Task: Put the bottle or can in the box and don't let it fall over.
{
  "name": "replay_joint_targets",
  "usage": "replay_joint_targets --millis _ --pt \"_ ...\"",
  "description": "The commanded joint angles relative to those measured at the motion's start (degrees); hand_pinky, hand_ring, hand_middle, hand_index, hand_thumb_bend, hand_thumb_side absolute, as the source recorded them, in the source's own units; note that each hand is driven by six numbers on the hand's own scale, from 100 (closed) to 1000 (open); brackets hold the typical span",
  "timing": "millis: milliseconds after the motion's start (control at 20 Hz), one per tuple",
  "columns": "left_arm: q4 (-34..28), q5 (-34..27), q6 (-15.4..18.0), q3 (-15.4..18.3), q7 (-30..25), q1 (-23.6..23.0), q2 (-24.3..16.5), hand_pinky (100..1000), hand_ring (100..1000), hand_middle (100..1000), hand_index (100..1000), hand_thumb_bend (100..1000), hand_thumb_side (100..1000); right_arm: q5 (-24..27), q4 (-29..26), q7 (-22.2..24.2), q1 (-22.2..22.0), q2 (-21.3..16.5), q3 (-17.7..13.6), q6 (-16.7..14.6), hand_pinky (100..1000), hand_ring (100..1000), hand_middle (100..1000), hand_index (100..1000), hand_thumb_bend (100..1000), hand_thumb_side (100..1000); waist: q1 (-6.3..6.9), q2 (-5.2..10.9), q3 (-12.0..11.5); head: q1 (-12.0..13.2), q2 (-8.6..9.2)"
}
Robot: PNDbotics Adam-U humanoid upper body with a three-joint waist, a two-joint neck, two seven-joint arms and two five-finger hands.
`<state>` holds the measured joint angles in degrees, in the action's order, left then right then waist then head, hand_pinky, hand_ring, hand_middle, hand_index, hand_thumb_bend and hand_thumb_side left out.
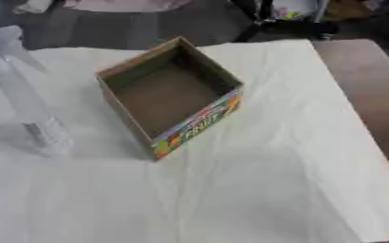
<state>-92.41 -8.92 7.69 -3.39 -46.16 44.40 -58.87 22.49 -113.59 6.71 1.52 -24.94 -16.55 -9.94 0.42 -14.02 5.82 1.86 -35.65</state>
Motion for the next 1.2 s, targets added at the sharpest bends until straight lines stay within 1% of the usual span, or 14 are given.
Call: replay_joint_targets --millis 50,350,650,950,1200 --pt "0.2 1.2 0.0 0.1 0.6 1.2 -0.7 929 786 1000 1000 203 700 -0.3 -1.0 0.1 0.5 -0.8 -0.3 0.1 1000 1000 1000 933 100 445 0.09 0.46 0.2 -0.1 0.64" --pt "1.7 3.6 0.4 -0.3 1.9 1.7 0.1 935 788 1000 1000 239 686 -0.4 -1.0 0.4 0.7 -0.5 -0.3 0.3 1000 1000 1000 933 100 449 0.24 0.08 0.6 0.0 1.08" --pt "2.7 5.3 1.1 -0.6 3.2 2.1 0.8 928 782 1000 1000 244 680 -0.5 -1.0 0.5 1.0 -0.3 -0.2 0.6 1000 1000 1000 933 100 452 0.38 -0.21 0.8 -0.1 1.55" --pt "3.3 6.4 1.5 -1.0 2.8 2.0 1.1 909 772 1000 1000 244 684 -0.7 -1.0 0.7 1.1 0.1 -0.3 0.9 1000 1000 1000 932 100 455 0.43 -0.54 1.0 0.0 1.84" --pt "3.2 6.6 1.8 -1.4 0.9 1.8 1.3 881 762 1000 1000 239 690 -0.7 -1.0 0.8 1.3 0.2 -0.2 0.9 1000 1000 1000 932 100 455 0.39 -0.74 1.1 0.0 1.62"
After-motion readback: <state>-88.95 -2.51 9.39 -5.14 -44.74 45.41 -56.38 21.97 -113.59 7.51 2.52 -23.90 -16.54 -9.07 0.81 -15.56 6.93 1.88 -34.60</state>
